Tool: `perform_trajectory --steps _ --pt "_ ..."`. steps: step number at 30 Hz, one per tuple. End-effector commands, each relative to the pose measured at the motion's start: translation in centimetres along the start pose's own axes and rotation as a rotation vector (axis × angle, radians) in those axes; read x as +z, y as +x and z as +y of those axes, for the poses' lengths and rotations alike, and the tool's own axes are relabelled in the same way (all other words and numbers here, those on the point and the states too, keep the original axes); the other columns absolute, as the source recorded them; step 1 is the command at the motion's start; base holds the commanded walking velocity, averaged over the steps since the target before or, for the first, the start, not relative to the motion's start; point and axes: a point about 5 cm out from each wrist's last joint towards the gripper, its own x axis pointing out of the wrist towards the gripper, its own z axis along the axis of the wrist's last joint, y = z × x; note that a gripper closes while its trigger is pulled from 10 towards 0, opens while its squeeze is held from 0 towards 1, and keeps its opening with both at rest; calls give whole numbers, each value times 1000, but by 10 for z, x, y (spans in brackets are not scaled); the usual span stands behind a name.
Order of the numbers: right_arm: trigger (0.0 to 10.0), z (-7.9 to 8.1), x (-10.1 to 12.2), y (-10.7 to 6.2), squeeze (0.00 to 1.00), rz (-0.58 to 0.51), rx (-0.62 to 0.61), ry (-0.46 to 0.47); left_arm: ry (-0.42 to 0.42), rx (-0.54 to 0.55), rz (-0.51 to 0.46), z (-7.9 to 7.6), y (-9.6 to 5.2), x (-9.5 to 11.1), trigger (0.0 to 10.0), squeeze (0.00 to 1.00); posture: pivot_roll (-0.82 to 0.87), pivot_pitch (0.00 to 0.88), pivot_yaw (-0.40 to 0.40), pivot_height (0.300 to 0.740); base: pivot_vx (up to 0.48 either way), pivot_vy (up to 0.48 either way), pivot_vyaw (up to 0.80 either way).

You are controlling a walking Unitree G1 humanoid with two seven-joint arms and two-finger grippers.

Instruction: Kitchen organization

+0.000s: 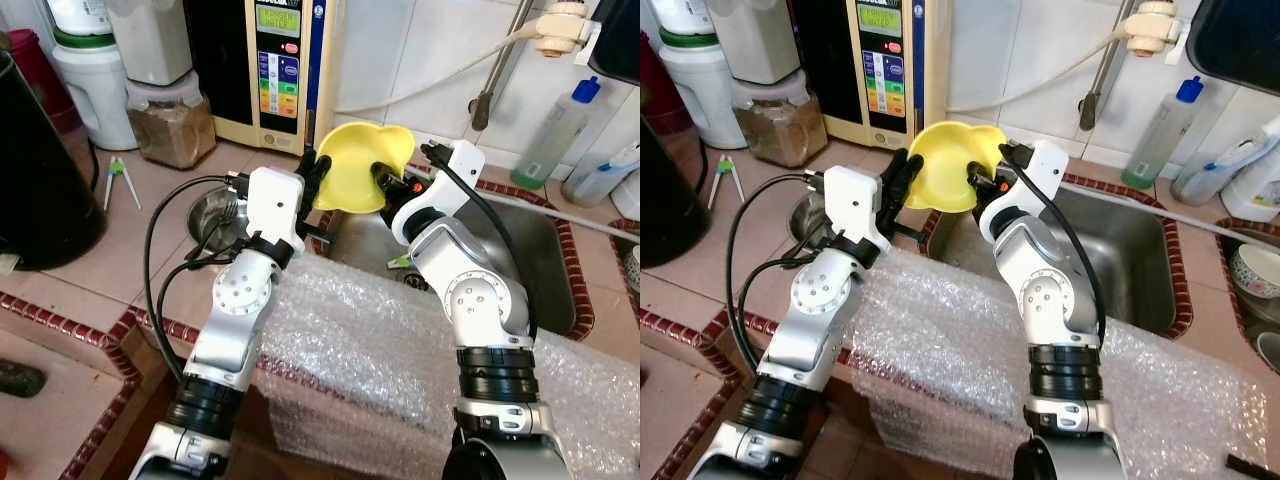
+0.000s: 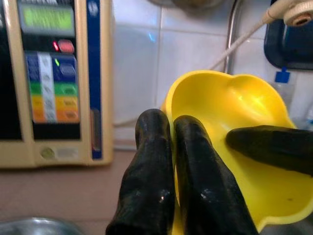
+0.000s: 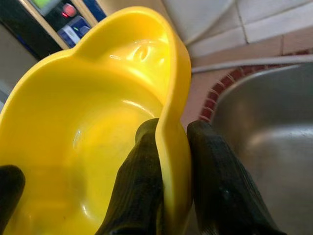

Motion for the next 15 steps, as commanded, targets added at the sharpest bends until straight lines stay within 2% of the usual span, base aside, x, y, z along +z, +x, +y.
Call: perform_trajectory --steps 1,2,4,5,6,8,10,11,12,15 --pt "0 -39 11 -4 0 -51 -200 -14 -38 -45 -14 -3 -1 4 10000 1000 4 64 -63 740 0 0 0" --pt "0 -47 13 -5 0 -63 -248 -28 -59 -88 14 -6 -2 1 10000 1000 6 74 -64 740 0 0 0" --pt "0 -49 14 -6 0 -68 -263 -33 -65 -103 21 -7 -3 1 10000 1000 9 72 -65 740 0 0 0" --pt "0 -55 14 -6 0 -73 -295 -43 -68 -121 35 -8 -4 0 10000 1000 13 72 -64 740 0 0 0" --pt "0 -68 14 -8 0 -77 -365 -72 -94 -154 86 -7 -6 -2 10000 1000 15 72 -64 740 0 0 0" --pt "0 -76 13 -9 0 -75 -406 -95 -114 -182 128 -8 -7 -5 10000 1000 15 72 -64 740 0 0 0" --pt "0 -90 14 -12 0 -79 -478 -112 -98 -211 171 -6 -10 -6 10000 1000 24 72 -60 740 0 0 0" --pt "0 -90 14 -12 0 -79 -478 -112 -98 -211 171 -6 -10 -6 10000 1000 24 72 -60 740 0 0 0" --pt "0 -99 13 -14 0 -76 -518 -125 -118 -227 200 -4 -11 -7 10000 1000 24 72 -58 740 0 0 0" --pt "0 -110 11 -16 0 -66 -579 -134 -116 -276 248 -3 -13 -8 10000 1000 28 73 -55 740 0 0 0"
